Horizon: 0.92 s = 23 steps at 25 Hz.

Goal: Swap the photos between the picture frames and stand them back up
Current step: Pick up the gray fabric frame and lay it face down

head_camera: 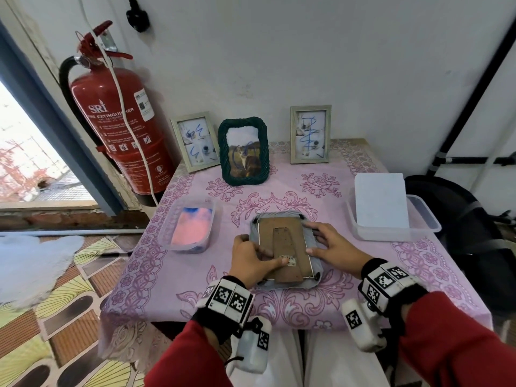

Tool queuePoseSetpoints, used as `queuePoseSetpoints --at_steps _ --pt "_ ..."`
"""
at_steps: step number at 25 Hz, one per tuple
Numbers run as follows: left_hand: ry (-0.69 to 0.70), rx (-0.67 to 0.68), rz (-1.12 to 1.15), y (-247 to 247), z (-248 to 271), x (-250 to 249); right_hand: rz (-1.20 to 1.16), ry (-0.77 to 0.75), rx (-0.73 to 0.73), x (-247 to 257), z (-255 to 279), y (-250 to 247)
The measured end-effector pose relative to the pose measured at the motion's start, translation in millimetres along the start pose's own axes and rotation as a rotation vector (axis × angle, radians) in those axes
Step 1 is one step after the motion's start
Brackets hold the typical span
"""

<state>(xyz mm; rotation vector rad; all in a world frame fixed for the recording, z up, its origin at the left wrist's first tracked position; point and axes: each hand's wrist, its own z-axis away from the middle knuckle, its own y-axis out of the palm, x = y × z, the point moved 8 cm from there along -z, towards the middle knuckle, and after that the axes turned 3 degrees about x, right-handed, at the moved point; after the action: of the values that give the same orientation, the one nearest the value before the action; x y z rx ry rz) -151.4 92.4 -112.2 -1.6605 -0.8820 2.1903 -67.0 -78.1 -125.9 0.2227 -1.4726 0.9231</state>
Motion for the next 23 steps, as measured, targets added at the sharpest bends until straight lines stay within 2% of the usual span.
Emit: queuePoseSetpoints --at_steps 13,19,23 --pt "0.074 -0.113 0.091 -15 5 8 0.000 -0.008 -0.022 -1 0 -1" --pt "0.074 -0.161 0.267 -34 14 23 0.053 0.016 -0.031 1 2 -1" --pt "0.009 -0.226 0.260 -54 21 50 0.037 0.018 -0.032 2 4 -1"
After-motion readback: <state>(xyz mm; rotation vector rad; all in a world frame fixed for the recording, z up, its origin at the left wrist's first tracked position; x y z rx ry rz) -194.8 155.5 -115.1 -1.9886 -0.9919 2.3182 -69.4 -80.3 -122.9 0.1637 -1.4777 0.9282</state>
